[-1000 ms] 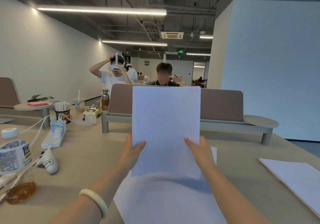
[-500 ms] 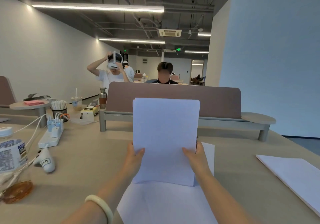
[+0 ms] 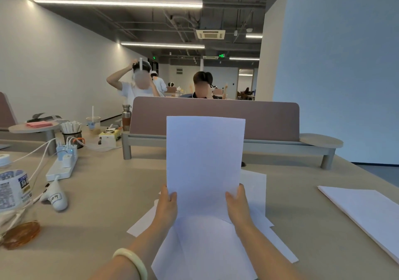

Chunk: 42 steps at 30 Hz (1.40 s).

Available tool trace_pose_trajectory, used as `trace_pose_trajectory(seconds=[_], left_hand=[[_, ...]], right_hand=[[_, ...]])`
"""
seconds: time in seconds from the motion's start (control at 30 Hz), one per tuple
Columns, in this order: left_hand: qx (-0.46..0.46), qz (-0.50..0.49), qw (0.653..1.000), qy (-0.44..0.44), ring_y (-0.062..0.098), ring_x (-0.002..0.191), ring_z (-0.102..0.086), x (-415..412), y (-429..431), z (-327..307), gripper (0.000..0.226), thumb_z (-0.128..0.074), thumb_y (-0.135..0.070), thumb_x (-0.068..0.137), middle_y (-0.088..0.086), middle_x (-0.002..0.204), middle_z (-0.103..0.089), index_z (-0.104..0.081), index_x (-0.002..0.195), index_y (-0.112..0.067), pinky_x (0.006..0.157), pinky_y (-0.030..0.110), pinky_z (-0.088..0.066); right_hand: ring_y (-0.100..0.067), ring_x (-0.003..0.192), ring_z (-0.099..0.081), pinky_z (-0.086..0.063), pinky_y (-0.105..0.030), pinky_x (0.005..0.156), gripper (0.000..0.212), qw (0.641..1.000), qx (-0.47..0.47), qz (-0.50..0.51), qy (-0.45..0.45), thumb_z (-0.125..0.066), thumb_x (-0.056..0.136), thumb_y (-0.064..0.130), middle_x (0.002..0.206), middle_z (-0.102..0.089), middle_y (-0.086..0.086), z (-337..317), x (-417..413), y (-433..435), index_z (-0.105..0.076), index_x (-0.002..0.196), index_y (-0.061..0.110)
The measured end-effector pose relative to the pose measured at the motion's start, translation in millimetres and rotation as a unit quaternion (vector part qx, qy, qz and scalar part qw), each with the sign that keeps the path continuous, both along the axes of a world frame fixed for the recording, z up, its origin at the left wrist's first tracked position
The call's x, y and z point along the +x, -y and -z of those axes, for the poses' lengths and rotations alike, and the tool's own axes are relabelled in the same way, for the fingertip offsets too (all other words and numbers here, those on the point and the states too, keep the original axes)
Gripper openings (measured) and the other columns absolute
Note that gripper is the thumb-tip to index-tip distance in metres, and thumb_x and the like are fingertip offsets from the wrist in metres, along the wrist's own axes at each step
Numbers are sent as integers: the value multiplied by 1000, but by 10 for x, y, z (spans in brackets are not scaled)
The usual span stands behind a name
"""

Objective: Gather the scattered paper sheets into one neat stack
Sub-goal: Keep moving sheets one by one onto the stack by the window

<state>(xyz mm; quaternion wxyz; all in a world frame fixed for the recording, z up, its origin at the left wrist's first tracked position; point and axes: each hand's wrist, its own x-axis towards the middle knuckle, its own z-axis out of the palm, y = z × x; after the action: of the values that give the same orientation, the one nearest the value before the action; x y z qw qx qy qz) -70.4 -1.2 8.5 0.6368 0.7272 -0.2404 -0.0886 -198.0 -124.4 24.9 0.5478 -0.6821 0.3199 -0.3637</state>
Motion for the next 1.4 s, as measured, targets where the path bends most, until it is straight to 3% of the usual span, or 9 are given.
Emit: trace_pose_trajectory(seconds=[0.17,0.33,0.6,0.77,0.97,1.03,1.13,1.27,1.4], left_hand=[[-19,-25,999,27,25,122,-45,38,15,-88,33,-33,-7,100,0,119,-46,-37,133,-7,93,26,-29],[16,-16,999,40,19,122,-41,-83,-40,38,41,-32,-5,100,2,130,-41,-27,141,-6,94,23,-28],[0,-17,998,67,20,115,-46,-65,-46,-58,36,-31,-3,100,-4,116,-44,-35,135,-6,90,21,-28],[91,7,995,47,24,104,-51,-129,-42,157,33,-31,-4,99,2,113,-47,-34,132,-6,83,25,-33],[105,-2,993,56,16,95,-48,-146,-14,118,30,-29,-4,99,-3,108,-48,-41,126,-9,83,25,-34],[125,12,991,55,18,93,-48,-143,29,65,27,-29,-4,99,-4,97,-49,-47,107,-22,81,27,-36],[111,5,993,27,19,84,-48,-174,118,-21,31,-31,-5,98,0,91,-48,-35,85,-33,79,37,-46],[64,17,998,-15,15,80,-51,-328,253,-178,22,-30,-10,100,-8,87,-47,-43,104,-27,63,32,-48],[62,48,997,-20,23,98,-49,-567,437,-338,33,-31,-8,99,-2,112,-46,-35,131,-14,64,30,-50]], right_hand=[[-22,98,-55,-39,-27,81,25,1000,-13,3,12,-38,95,7,109,-58,-3,-115,50,39,-46,118,13],[-16,97,-48,-35,-22,82,32,998,-19,-25,-52,-39,94,2,110,-53,-1,134,10,-75,-41,126,9],[-17,98,-51,-36,-24,82,30,997,-33,-5,-64,-36,94,-1,112,-56,-5,196,63,-12,-45,121,10],[-27,125,-46,-38,-29,100,46,987,-60,-9,-150,-36,94,-2,136,-48,-11,427,53,-28,-31,139,4],[-28,111,-55,-38,-24,83,28,987,-80,2,-138,-36,95,1,113,-56,-10,371,43,62,-44,122,6],[-26,97,-56,-36,-24,77,19,988,-88,10,-127,-35,94,0,98,-55,-7,308,-5,119,-44,106,11],[-22,85,-51,-36,-24,74,17,986,-112,29,-121,-34,94,-2,93,-53,-6,184,-106,233,-39,99,14],[-28,92,-56,-47,-33,81,26,984,-118,58,-119,-34,92,-4,97,-55,-7,49,-252,430,-46,113,7],[-25,89,-53,-50,-45,89,35,985,-110,81,-107,-34,90,-5,101,-57,-6,-79,-478,591,-45,121,7]])
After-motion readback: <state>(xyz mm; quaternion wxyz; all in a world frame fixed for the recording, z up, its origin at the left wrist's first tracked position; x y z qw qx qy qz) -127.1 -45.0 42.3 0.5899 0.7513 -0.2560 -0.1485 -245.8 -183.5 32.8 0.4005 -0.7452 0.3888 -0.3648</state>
